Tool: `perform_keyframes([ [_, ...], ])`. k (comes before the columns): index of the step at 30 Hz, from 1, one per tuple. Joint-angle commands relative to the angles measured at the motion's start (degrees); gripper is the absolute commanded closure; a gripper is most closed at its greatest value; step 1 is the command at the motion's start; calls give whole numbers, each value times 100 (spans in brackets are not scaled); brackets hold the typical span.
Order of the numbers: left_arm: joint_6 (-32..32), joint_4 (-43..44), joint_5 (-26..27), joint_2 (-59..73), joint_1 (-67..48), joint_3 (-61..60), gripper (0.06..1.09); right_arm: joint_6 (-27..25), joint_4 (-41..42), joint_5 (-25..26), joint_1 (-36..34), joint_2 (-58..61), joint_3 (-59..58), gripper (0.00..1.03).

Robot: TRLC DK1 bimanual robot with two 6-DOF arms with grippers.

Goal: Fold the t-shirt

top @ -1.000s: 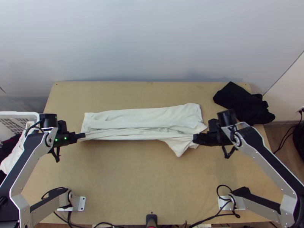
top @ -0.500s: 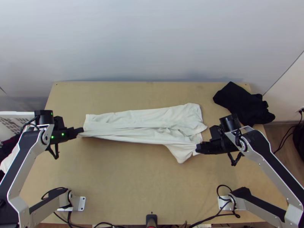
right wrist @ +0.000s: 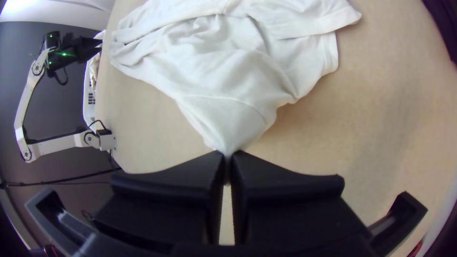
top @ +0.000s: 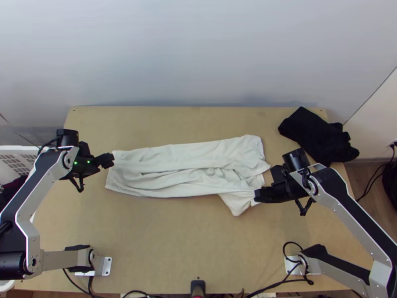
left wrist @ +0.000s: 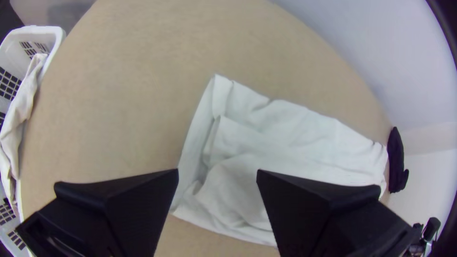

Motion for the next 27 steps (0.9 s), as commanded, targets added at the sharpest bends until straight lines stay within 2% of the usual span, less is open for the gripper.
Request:
perform_keyframes([
  [1,725,-227,86,-200,-47,-390,27,-1,1,0,-43,52,-57,100],
  [5,1199,-227,69,-455,-39,-847,29,7,10,0,-25,149,-30,100],
  [16,1076,608,-160,-226,-241,-1128,29,34,10,0,36,202,110,100],
  [17,1050,643,-160,-191,-258,-1120,31,43,1,0,36,193,102,100],
  [19,1006,810,-160,-174,-276,-1111,45,43,1,0,36,158,75,100],
  [22,989,889,-160,-156,-320,-1093,57,69,1,0,36,122,31,100],
  [25,989,933,-160,-156,-346,-1111,76,86,1,0,36,122,14,100],
  [27,1006,933,-160,-156,-346,-1120,92,95,1,0,28,122,14,100],
])
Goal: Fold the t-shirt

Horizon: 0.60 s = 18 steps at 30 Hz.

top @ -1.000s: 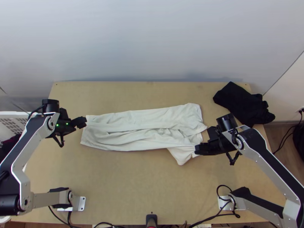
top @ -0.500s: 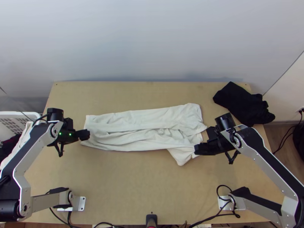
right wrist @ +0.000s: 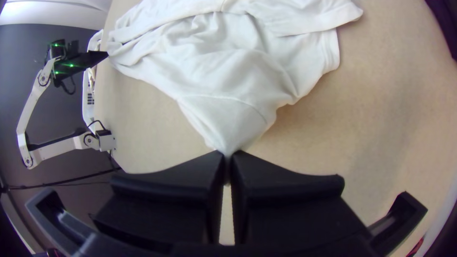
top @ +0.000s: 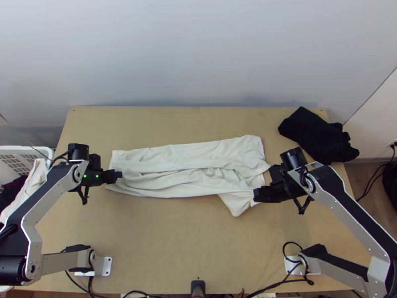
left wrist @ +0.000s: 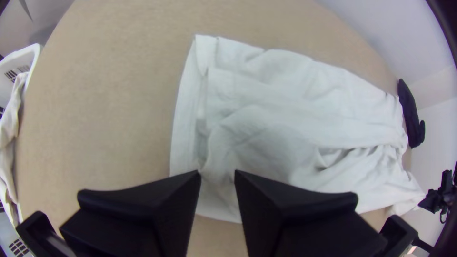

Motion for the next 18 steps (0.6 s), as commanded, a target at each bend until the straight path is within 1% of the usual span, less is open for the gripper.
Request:
perform_keyframes([
  [1,16,147,-13,30,-55,-31,99,30,-1,0,-7,-24,-30,100],
  [2,34,129,-13,12,-55,-49,105,30,-1,0,-7,-24,-30,100],
  [4,51,15,-13,-49,-38,-57,105,38,-1,0,-16,-24,-30,100],
  [7,201,-425,-13,-313,41,-22,105,38,-36,0,-25,-59,-39,100],
  [14,535,-1286,-13,-1728,428,-356,105,126,-18,9,-166,-103,58,100],
  [18,790,-1734,-13,-2141,692,-471,105,258,184,26,-359,-103,155,100],
])
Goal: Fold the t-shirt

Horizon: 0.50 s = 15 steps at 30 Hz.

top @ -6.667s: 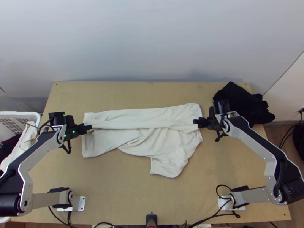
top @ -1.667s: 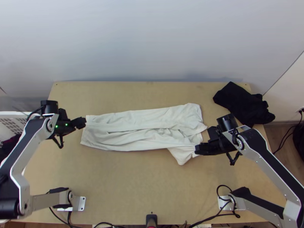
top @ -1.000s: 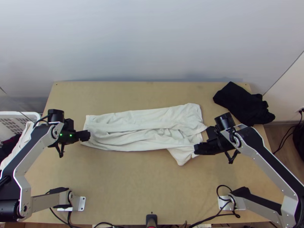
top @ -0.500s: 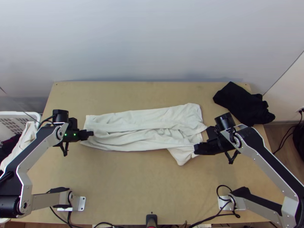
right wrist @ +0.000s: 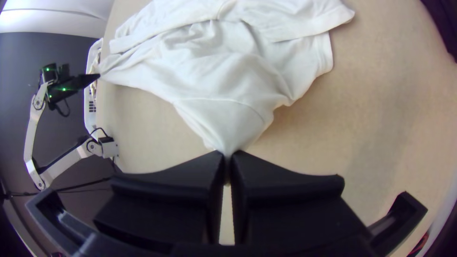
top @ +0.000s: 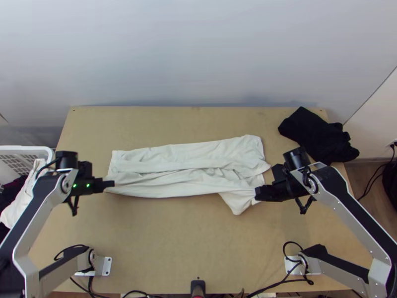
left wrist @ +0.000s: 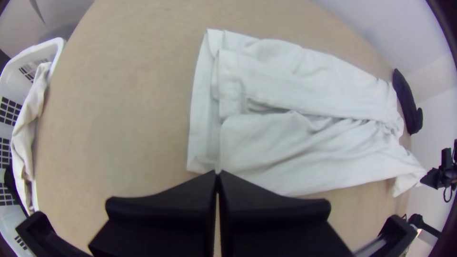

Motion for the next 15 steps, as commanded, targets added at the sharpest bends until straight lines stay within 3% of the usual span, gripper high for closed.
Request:
perform_keyframes([
  [1,359,-690,-2,-823,421,-208,105,173,241,44,-259,-5,157,100],
  [6,280,-655,15,-735,509,-15,105,279,487,79,-408,101,333,100],
  [15,-529,-162,147,513,403,1330,105,366,926,176,-584,716,939,100],
])
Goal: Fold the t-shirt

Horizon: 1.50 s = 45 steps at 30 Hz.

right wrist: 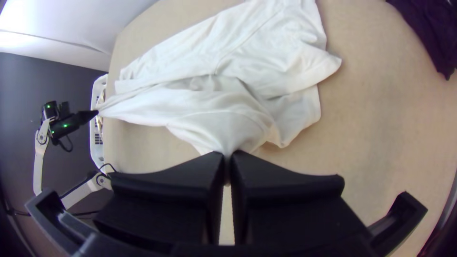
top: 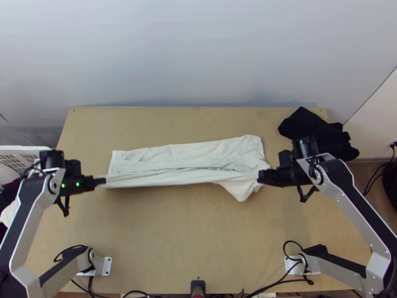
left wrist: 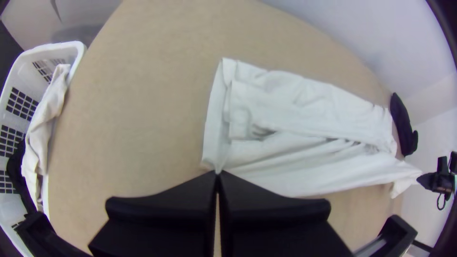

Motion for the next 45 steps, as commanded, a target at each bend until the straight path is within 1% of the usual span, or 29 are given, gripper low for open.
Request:
perform_keyframes([
  [1,-441,312,79,896,-47,941,105,39,280,75,-136,544,570,100],
  [8,-696,866,70,1916,-100,1451,105,-67,543,207,-241,1643,1326,100],
  [16,-898,1727,9,2619,-135,1565,105,-67,781,471,-259,3207,2530,100],
  [23,-1057,1798,-97,3269,-232,2102,105,-58,781,840,-224,4323,3647,100],
  [28,-1109,1965,-220,3621,-293,2163,105,3,772,1156,-197,4921,4279,100],
  [31,-1127,2044,-237,3840,-337,2163,105,12,781,1332,-145,5211,4464,100],
  [38,-1215,2316,-334,4122,-390,2146,105,3,781,1420,-22,5422,4367,100],
  [40,-1232,2325,-334,4148,-390,2154,104,12,781,1473,-30,5413,4376,97],
  [41,-1268,2325,-334,4148,-390,2154,98,21,772,1490,-48,5413,4385,92],
  [42,-1276,2299,-334,4122,-390,2146,85,65,737,1490,-66,5396,4385,78],
  [43,-1303,2263,-334,4087,-399,2154,65,118,675,1499,-66,5334,4376,59],
  [44,-1294,2228,-334,4034,-407,2154,52,179,640,1499,-74,5272,4367,47],
  [45,-1294,2158,-343,3999,-416,2172,41,223,596,1499,-74,5220,4350,34],
])
